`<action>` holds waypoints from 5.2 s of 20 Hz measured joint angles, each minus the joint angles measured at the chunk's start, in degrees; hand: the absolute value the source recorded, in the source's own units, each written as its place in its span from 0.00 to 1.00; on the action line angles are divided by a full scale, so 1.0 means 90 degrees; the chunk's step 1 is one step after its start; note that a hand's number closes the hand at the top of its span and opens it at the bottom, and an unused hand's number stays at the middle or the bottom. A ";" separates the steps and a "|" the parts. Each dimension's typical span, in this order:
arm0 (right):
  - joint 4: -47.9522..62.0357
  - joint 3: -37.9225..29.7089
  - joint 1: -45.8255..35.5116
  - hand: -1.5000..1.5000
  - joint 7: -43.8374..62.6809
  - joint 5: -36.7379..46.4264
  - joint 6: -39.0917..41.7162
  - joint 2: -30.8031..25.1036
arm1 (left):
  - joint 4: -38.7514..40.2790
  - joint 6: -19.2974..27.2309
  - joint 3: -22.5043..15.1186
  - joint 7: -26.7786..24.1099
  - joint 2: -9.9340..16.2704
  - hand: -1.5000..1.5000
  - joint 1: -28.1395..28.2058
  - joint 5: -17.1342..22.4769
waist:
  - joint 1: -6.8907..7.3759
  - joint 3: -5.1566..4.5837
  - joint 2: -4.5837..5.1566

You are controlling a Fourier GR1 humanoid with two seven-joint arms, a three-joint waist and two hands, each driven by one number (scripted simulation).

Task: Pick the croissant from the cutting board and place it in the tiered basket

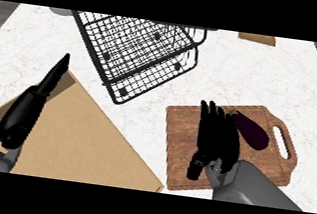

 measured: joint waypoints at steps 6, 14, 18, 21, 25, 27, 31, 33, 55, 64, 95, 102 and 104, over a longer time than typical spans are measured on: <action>0.0109 -0.0079 0.0298 0.00 -0.0022 0.0059 0.0250 0.0115 | -0.0035 -0.0052 0.0054 0.0025 -0.0004 0.50 0.0015 -0.0045 | -0.0002 0.0003 0.0003; -0.0268 -0.0297 0.0691 0.00 -0.0048 0.0780 0.0304 -0.0044 | -0.0116 -0.0090 0.0108 0.0111 -0.0078 0.50 0.0022 -0.0115 | -0.0015 0.0007 0.0000; -0.0391 -0.0518 0.0831 0.00 -0.0135 0.1065 0.0353 -0.0109 | -0.0125 -0.0100 0.0144 0.0088 -0.0139 0.50 0.0041 -0.0169 | 0.0006 0.0008 0.0011; -0.0458 -0.0564 0.1035 0.00 -0.0151 0.1264 0.0379 0.0027 | -0.0060 -0.0135 0.0156 0.0108 -0.0195 0.50 -0.0044 -0.0214 | 0.0004 0.0009 0.0018; -0.0458 -0.0733 0.1360 0.00 -0.0286 0.1460 0.0409 0.0065 | -0.0197 -0.0204 0.0220 0.0065 -0.0191 0.50 0.0123 -0.0207 | 0.0030 0.0011 0.0023; -0.0404 -0.0869 0.1461 0.00 -0.0383 0.1526 0.0429 0.0088 | -0.0084 -0.0263 0.0276 0.0077 -0.0215 0.50 0.0006 -0.0209 | 0.0025 0.0012 0.0030; -0.0369 -0.1042 0.1686 0.00 -0.0494 0.1813 0.0407 0.0243 | -0.0096 -0.0348 0.0317 -0.0006 -0.0260 0.50 0.0092 -0.0273 | 0.0042 0.0013 0.0033; -0.0121 -0.1111 0.1749 0.00 -0.0633 0.2016 0.0349 0.0352 | -0.0144 -0.0393 0.0335 0.0102 -0.0297 0.50 0.0038 -0.0295 | 0.0054 0.0015 0.0036; 0.0763 -0.1799 0.1993 1.00 -0.1817 0.3261 -0.0119 0.1183 | -0.0215 -0.0884 0.0751 0.0105 -0.0802 0.50 0.0099 -0.0786 | 0.0058 -0.0034 -0.0011; -0.0044 -0.1600 0.1949 1.00 -0.1828 0.4106 -0.0074 0.1196 | -0.0019 -0.1026 0.0937 -0.0053 -0.1008 0.50 0.0082 -0.0970 | 0.0042 0.0008 0.0028; -0.3481 -0.1101 0.0322 1.00 -0.0092 0.6102 0.0401 0.1938 | -0.0201 -0.1172 0.0901 0.0119 -0.1168 0.50 0.0009 -0.1095 | 0.0243 -0.0009 0.0045; -0.2220 -0.2243 -0.1299 1.00 -0.0097 0.5278 0.0347 0.1948 | -0.0218 -0.1257 0.0806 0.0060 -0.1192 0.50 0.0000 -0.1116 | 0.0449 -0.0013 0.0071; -0.1727 -0.2589 -0.1776 1.00 -0.0118 0.5043 0.0307 0.1952 | -0.0219 -0.1307 0.0835 0.0046 -0.1168 0.50 -0.0035 -0.1074 | 0.0498 -0.0013 0.0080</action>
